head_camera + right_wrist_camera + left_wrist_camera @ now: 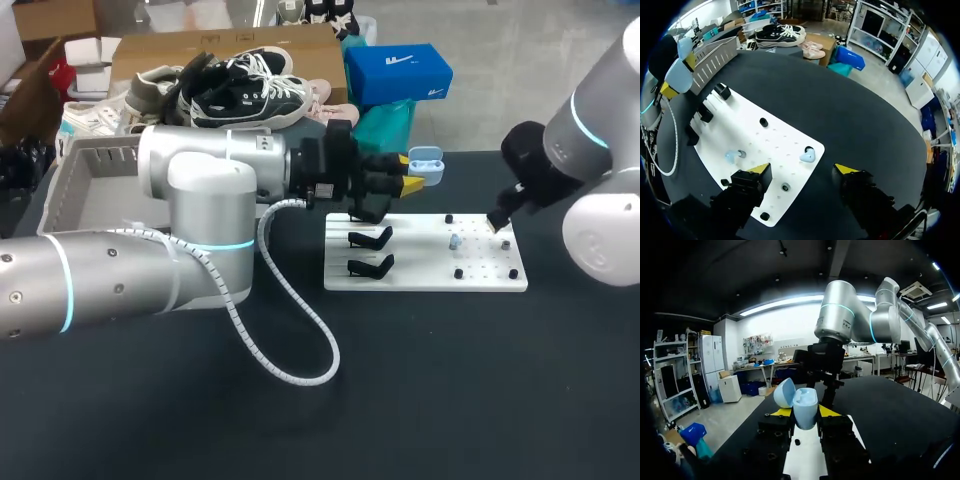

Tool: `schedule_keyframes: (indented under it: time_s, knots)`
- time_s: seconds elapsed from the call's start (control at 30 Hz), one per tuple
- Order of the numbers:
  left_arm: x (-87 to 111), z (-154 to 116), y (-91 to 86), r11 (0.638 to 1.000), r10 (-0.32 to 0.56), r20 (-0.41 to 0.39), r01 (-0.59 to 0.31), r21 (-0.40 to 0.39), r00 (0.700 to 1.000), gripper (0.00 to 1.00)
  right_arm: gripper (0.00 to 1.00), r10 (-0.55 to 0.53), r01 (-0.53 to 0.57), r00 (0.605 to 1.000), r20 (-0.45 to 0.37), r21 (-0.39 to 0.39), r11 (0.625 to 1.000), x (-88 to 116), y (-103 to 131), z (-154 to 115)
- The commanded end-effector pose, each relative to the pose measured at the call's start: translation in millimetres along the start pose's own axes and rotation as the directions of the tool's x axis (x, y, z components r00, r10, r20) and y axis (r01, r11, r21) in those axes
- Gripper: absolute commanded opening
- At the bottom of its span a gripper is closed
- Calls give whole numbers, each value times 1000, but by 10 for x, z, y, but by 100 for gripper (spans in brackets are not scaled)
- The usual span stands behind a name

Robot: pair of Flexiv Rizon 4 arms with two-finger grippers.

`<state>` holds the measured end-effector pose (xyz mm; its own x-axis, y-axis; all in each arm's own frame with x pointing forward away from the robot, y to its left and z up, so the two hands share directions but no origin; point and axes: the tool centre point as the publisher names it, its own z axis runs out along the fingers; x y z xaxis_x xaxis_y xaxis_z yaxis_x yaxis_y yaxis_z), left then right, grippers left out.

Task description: Pick up each earbud case from the left stands, insert the matching earbuds, close the lid, and place the case in the box.

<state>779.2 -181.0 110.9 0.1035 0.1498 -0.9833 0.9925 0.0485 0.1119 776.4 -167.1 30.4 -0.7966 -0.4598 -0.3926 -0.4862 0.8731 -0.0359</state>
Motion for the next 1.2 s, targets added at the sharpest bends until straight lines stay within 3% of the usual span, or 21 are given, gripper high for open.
schedule_keyframes:
  time_s: [0.03,0.23,0.43,1.07,1.2]
  knots:
    - [6,2,4,1000,1,2,-1,-1,1000,0,75,13,-13,1000,-17,6,1000,-83,34,-2]
    - [6,2,4,1000,1,2,-1,-1,1000,0,59,21,-21,999,-36,9,1000,-128,46,-6]
    - [6,2,4,1000,1,2,-1,-1,1000,0,50,32,-32,998,-45,12,999,-136,35,7]
    - [6,2,4,1000,1,2,-1,-1,1000,0,48,83,-81,993,-82,23,996,-115,-18,101]
    - [6,2,4,1000,1,2,-1,-1,1000,0,43,87,-85,993,-85,25,996,-125,-14,116]
